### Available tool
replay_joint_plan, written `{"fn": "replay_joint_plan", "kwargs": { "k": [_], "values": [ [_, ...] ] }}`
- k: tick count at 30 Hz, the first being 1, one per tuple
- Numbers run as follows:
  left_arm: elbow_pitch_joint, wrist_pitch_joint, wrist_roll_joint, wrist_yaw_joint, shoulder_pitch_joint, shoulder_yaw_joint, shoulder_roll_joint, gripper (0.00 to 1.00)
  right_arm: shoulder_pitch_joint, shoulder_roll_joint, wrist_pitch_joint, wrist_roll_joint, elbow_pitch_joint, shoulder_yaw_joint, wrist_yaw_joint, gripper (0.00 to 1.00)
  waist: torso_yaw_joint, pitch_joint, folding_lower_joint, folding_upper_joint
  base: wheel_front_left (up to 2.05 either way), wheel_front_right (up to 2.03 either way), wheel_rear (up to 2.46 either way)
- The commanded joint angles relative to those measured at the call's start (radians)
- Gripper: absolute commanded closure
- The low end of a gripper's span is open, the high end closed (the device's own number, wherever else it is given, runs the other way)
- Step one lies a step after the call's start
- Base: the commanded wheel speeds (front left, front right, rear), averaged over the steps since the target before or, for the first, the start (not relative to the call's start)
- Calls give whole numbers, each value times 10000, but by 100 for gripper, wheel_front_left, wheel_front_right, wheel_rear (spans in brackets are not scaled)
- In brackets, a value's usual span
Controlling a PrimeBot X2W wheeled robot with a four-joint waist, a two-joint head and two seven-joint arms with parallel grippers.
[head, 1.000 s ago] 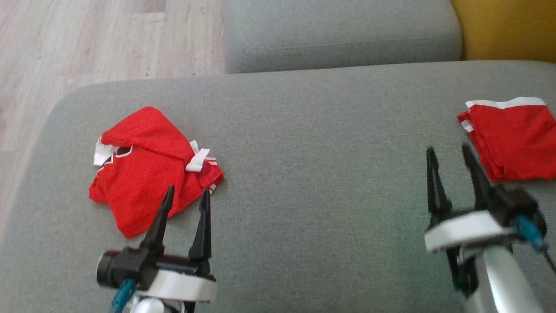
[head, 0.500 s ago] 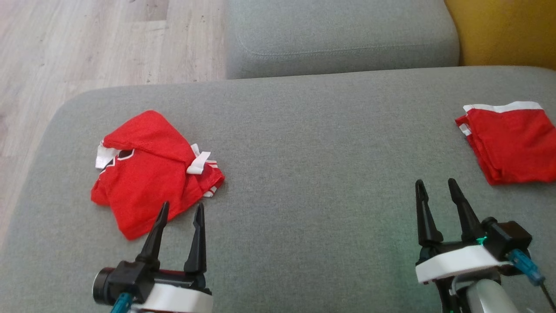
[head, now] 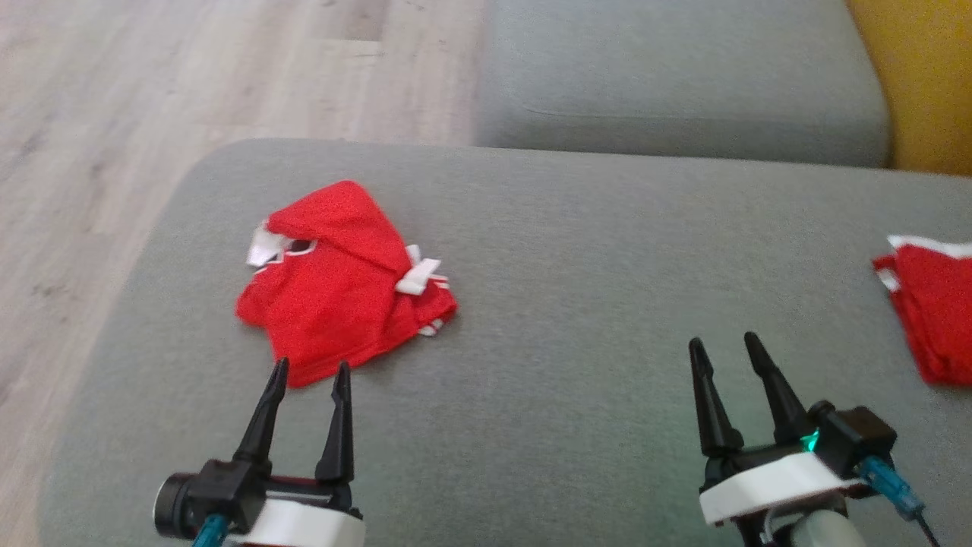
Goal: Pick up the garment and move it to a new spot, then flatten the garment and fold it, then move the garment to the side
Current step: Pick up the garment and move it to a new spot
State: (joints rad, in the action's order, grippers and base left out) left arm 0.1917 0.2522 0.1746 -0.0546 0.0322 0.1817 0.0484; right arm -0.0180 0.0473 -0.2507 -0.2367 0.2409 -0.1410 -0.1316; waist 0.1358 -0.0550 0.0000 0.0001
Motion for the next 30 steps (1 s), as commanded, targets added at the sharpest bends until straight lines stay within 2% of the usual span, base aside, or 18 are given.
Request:
{"fn": "replay_joint_plan", "kwargs": {
  "k": [1,10,15,24,27,30],
  "values": [
    [-253,95,-124,-50,-146,-448,18,0,235,30,-110,-113,-356,-294,9,0,637,-224,0,-1,0,0,0],
    [-155,95,-313,-231,17,-591,18,0,-96,30,-110,-394,-334,-996,9,0,1935,-485,0,-1,0,0,0],
    [-145,95,-330,-296,37,-614,18,0,-141,30,-110,-547,-306,-1144,9,0,2314,-536,0,-1,0,0,0],
    [268,95,-486,-503,-129,-454,147,0,-56,30,-110,-587,-245,-1238,9,0,2153,-357,0,-1,0,0,0],
    [921,8,-584,-632,-752,14,357,0,13,30,-110,-518,-234,-1149,9,0,1867,-112,0,-1,0,0,0],
    [1511,-515,-567,-710,-1586,567,523,0,94,30,-110,-382,-253,-1059,9,0,1623,249,0,-1,0,0,0]
  ]
}}
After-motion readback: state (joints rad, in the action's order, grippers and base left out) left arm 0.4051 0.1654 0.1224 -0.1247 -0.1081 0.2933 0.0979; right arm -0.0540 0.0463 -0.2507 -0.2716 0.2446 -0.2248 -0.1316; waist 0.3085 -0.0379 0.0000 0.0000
